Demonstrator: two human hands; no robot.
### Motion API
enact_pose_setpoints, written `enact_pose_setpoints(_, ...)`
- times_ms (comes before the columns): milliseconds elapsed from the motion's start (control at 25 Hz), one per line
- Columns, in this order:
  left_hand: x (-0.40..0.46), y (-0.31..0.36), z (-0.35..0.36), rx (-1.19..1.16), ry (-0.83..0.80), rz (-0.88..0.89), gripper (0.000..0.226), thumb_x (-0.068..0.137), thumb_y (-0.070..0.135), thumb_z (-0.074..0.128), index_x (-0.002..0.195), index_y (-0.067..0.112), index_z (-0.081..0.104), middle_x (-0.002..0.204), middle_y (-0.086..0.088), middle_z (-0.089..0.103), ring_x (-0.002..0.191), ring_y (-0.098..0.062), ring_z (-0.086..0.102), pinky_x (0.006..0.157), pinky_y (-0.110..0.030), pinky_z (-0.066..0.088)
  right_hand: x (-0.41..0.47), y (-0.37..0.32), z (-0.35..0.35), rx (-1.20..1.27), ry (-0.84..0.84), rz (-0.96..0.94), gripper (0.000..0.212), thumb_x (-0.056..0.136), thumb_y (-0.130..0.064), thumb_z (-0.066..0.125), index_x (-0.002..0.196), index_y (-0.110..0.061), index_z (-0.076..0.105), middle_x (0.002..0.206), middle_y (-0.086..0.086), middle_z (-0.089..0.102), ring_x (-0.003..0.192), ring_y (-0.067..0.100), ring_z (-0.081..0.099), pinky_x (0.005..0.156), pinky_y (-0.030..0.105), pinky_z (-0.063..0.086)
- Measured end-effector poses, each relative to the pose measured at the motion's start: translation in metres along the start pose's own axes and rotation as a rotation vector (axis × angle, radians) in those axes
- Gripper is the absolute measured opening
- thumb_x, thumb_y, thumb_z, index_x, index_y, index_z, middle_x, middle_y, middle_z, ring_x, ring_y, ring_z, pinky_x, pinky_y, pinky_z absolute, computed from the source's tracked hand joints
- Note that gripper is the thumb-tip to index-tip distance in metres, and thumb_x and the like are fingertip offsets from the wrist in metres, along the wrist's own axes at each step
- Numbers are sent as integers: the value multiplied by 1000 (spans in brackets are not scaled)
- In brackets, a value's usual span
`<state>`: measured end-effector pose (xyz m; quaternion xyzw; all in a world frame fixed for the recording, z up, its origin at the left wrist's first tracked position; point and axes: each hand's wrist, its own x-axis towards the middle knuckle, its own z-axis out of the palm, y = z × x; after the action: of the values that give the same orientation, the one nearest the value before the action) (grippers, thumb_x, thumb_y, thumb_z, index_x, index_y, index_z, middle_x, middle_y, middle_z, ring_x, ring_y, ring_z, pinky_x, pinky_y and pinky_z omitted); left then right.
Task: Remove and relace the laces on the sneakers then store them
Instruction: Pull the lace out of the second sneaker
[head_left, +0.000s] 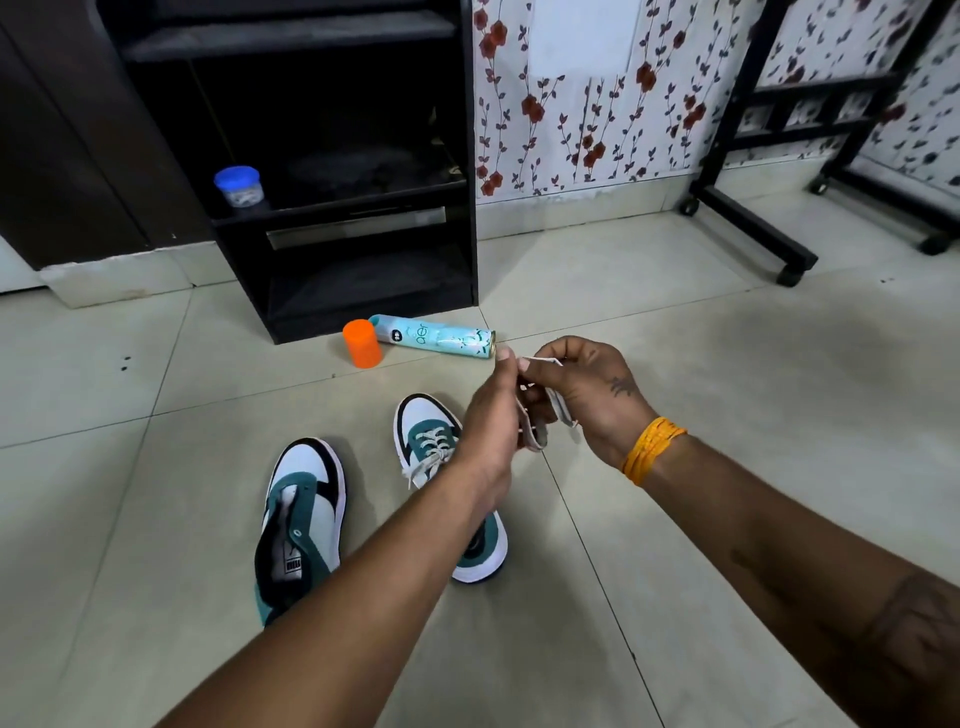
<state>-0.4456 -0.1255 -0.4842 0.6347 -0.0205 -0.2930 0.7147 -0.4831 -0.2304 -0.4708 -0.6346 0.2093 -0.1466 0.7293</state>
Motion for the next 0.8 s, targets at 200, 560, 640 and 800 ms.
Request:
enact_pose_setpoints(200, 5, -15, 19, -353, 108, -274, 58, 106, 57, 41, 85, 10, 67, 76, -11, 67, 69, -26, 62, 70, -37, 48, -16, 23, -9, -448, 30, -160, 8, 92, -22, 72, 88, -16, 76, 79, 0, 75, 70, 16, 68, 64, 31, 54)
enact_pose_setpoints(560, 20, -41, 41, -379, 199, -360, 40, 113, 32, 37, 90, 5, 57, 83, -11, 71, 69, -26, 66, 79, -41, 58, -40, 80, -48, -467, 146, -236, 6, 88, -18, 79, 90, -22, 82, 97, -10, 73, 94, 6, 71, 77, 29, 59)
enact_pose_setpoints(640, 24, -47, 47, -393, 180, -385, 42, 113, 34, 35, 92, 6, 58, 86, -10, 73, 69, -25, 67, 77, -38, 57, -35, 92, -58, -420, 119, -231, 11, 82, -8, 83, 89, -17, 83, 101, -5, 74, 99, 11, 72, 82, 35, 61)
enact_pose_setpoints(800, 36, -67, 54, -415, 129, -471, 49, 112, 44, 34, 109, 5, 64, 95, -8, 78, 76, -29, 74, 67, -36, 58, -25, 112, -75, -357, 106, -183, 17, 77, 8, 80, 86, -6, 82, 94, 7, 76, 86, 19, 75, 78, 36, 60)
